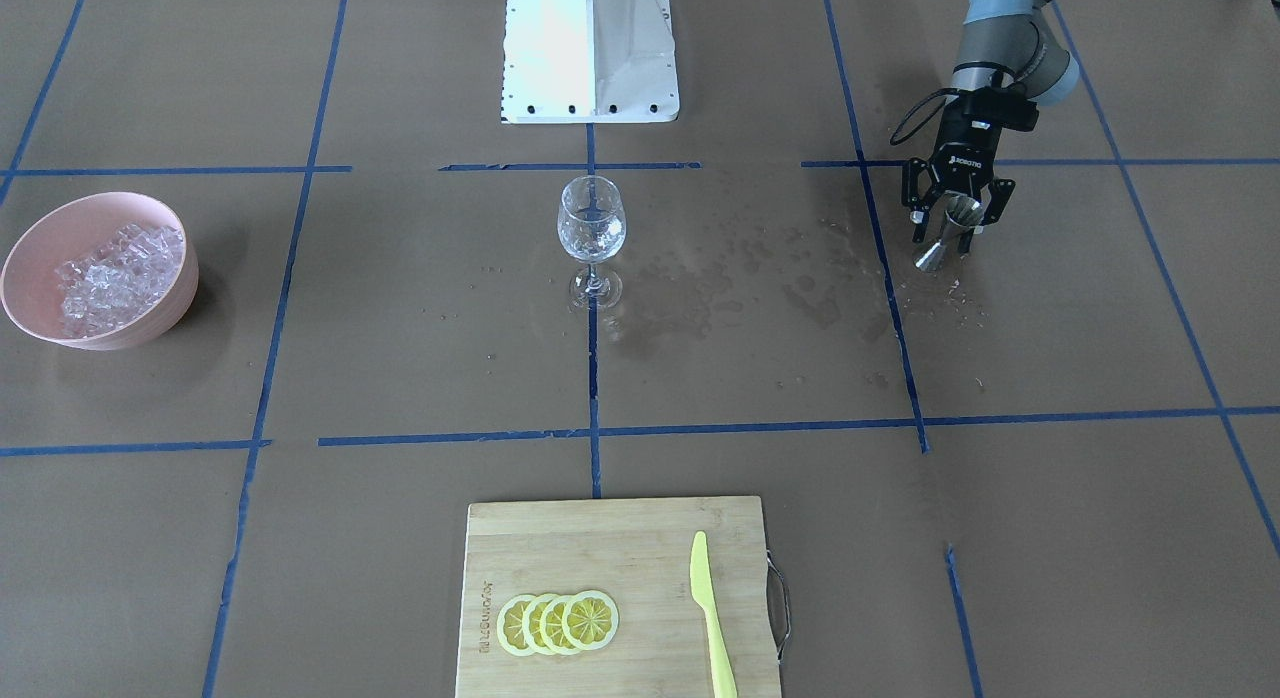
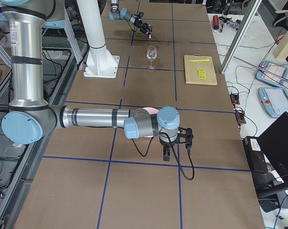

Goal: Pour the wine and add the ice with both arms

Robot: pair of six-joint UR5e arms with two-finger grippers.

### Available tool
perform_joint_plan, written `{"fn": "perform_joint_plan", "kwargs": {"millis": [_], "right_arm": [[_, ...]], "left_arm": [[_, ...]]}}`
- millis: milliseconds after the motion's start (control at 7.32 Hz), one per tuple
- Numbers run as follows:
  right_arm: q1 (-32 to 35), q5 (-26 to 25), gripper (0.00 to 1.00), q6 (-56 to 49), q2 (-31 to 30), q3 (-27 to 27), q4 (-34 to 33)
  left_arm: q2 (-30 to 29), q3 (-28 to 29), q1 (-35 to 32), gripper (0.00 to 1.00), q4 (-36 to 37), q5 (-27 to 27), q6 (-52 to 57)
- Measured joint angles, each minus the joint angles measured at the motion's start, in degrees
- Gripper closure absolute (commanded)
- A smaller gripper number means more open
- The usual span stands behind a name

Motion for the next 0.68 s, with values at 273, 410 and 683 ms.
{"fn": "perform_joint_plan", "kwargs": {"millis": [273, 410, 683], "right_arm": [[0.0, 0.0, 0.0, 0.0, 0.0, 0.0, 0.0], [0.0, 0.0, 0.0, 0.0, 0.0, 0.0, 0.0], [0.0, 0.0, 0.0, 0.0, 0.0, 0.0, 0.0]], "left_arm": [[0.3, -0.9, 0.6, 0.01, 0.0, -1.1, 1.4], [0.7, -1.6, 0.8, 0.01, 0.2, -2.6, 3.2], [3.7, -4.2, 0.8, 0.01, 0.7, -8.2, 6.4]]}}
